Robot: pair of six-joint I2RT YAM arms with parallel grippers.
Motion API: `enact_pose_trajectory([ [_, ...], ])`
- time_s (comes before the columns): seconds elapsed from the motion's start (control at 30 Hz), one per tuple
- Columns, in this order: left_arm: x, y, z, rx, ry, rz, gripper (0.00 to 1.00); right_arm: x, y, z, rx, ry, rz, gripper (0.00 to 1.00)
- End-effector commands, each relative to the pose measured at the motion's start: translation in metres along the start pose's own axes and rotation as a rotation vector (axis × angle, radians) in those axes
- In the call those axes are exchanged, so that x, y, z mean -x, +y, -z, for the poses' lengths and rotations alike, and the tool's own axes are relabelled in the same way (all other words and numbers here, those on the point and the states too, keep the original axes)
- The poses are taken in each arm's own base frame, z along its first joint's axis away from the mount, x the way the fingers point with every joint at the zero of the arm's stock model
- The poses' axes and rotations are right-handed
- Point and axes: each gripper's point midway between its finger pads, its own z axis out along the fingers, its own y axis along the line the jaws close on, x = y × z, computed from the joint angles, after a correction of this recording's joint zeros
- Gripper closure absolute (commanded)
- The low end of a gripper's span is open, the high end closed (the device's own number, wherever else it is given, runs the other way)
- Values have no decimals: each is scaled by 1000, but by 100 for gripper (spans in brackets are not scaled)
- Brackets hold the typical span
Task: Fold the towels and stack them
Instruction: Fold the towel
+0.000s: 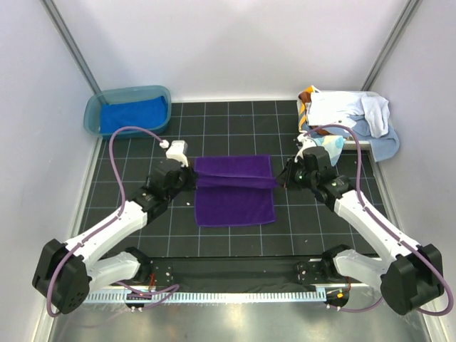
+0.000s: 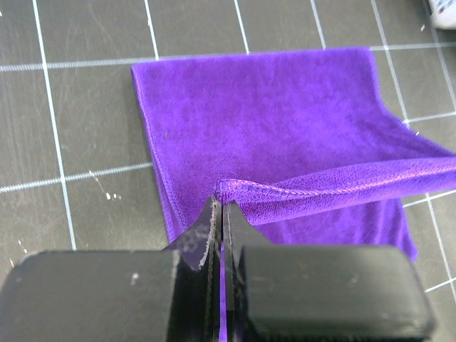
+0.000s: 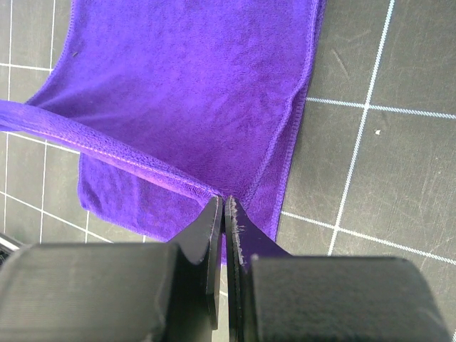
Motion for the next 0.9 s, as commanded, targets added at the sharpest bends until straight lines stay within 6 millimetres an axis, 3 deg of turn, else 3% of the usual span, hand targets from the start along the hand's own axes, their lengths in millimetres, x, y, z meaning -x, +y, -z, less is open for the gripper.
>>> enact_pose_trajectory([
  [0.0,-11,7,1,23,8,8,100,4,-2,1,-16,-29,-4,99],
  [0.37,-50,8,-5,11,82,28,100,-42,-21,-20,-37,61,-39,99],
  [0.87,-80,13,-10,16,136,29,100,-73,-28,-33,-39,126,-55,98],
])
